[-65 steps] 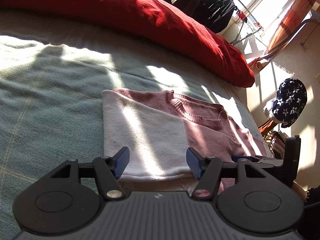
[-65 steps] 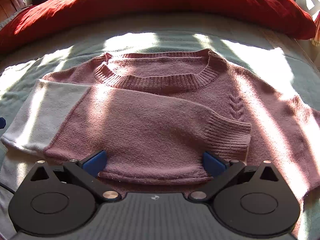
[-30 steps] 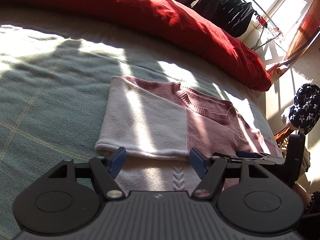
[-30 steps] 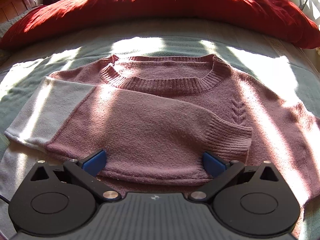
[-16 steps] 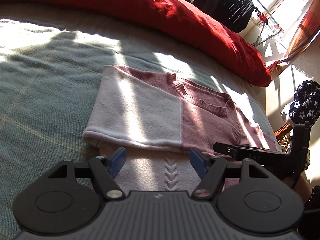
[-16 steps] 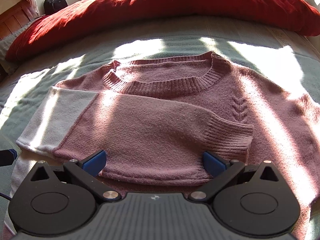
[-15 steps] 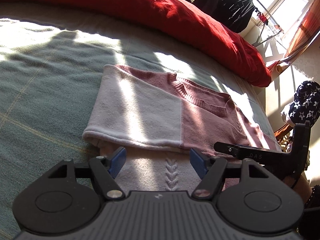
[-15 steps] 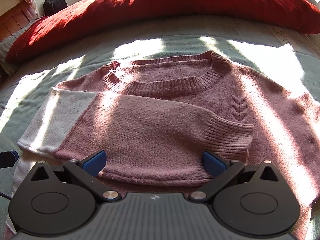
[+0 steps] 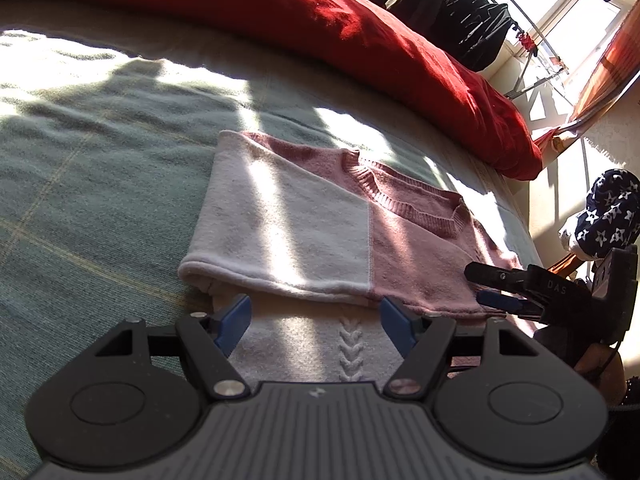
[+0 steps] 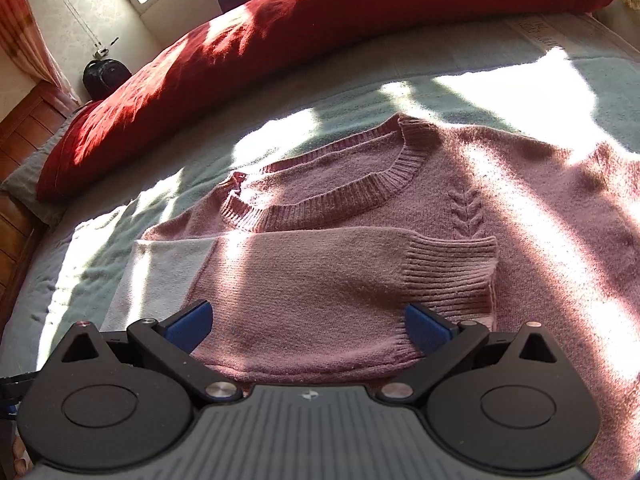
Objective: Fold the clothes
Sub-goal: 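Smooth the folded side of the sweater with the open left tool, then move the open right tool over the white sleeve toward its cuff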
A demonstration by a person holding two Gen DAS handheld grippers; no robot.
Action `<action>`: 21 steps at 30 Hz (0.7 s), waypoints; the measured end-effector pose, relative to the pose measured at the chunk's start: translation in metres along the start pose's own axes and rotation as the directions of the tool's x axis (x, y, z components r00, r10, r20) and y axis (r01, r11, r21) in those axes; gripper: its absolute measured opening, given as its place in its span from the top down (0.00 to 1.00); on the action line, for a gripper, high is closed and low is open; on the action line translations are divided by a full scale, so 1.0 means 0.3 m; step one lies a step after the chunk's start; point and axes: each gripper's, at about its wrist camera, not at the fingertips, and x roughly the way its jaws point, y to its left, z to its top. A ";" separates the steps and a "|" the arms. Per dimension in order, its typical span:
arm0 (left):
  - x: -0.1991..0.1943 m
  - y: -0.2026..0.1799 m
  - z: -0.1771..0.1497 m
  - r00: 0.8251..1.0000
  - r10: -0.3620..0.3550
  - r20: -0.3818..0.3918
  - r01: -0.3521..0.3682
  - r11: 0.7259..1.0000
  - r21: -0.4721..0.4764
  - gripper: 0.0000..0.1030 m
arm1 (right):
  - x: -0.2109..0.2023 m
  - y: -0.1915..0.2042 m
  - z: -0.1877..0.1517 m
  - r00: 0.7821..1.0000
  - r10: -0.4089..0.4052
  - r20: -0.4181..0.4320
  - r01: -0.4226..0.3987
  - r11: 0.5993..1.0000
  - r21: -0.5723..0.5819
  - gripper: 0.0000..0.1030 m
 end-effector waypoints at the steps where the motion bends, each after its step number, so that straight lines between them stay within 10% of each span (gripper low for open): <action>1: 0.002 -0.006 0.000 1.000 -0.002 0.001 0.002 1.000 0.003 0.31 | -0.011 -0.010 0.004 1.000 0.018 0.006 -0.018 0.999 0.026 0.00; 6: 0.020 -0.048 0.002 1.000 -0.021 -0.003 0.021 1.000 0.016 0.30 | -0.057 -0.058 0.013 0.996 0.092 0.013 -0.093 0.989 0.113 0.00; 21: 0.106 -0.267 0.027 0.997 -0.071 -0.021 0.073 0.991 0.109 0.30 | -0.209 -0.159 0.012 0.995 -0.050 0.089 0.052 0.998 -0.025 0.00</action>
